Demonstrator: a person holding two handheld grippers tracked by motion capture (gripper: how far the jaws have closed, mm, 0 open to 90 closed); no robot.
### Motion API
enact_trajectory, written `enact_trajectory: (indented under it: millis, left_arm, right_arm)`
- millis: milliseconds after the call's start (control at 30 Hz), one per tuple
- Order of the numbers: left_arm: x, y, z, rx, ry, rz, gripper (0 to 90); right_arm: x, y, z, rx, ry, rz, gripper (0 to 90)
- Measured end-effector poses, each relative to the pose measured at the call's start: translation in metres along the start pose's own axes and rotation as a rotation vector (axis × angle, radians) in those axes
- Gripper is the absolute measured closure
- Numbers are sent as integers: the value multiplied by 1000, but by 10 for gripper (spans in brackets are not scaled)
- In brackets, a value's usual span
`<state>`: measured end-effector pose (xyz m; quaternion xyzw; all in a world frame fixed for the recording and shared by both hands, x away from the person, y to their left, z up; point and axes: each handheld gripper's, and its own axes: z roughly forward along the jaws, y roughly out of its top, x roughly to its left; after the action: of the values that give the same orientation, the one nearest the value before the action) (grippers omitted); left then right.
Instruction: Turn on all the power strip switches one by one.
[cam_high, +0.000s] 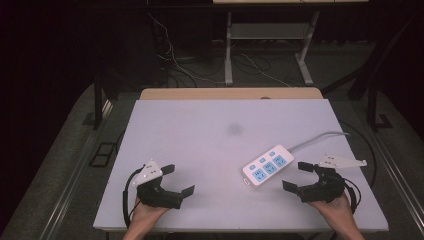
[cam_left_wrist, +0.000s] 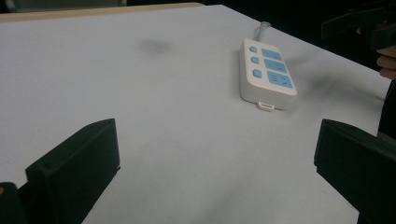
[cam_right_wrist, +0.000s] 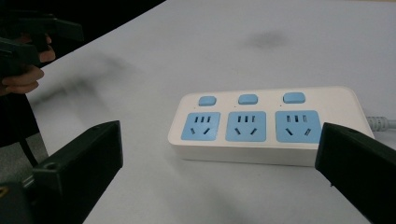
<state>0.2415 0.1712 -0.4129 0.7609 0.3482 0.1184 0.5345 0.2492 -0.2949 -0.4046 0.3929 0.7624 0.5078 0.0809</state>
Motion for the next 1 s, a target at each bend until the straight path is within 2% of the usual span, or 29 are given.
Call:
enact_trajectory:
  millis: [333,833,1000]
  left_arm:
    - [2,-1,-2,2,-4,0,0]
    - [0,-1,0,7,-12,10,0]
    - [0,-2,0,6,-12,8,0]
  right_arm:
    - [1,-1,0,15,-2,-7,8]
    - [-1,-1,-5,33,-7,10,9]
    - [-2,-2,-6,55,-16,13,9]
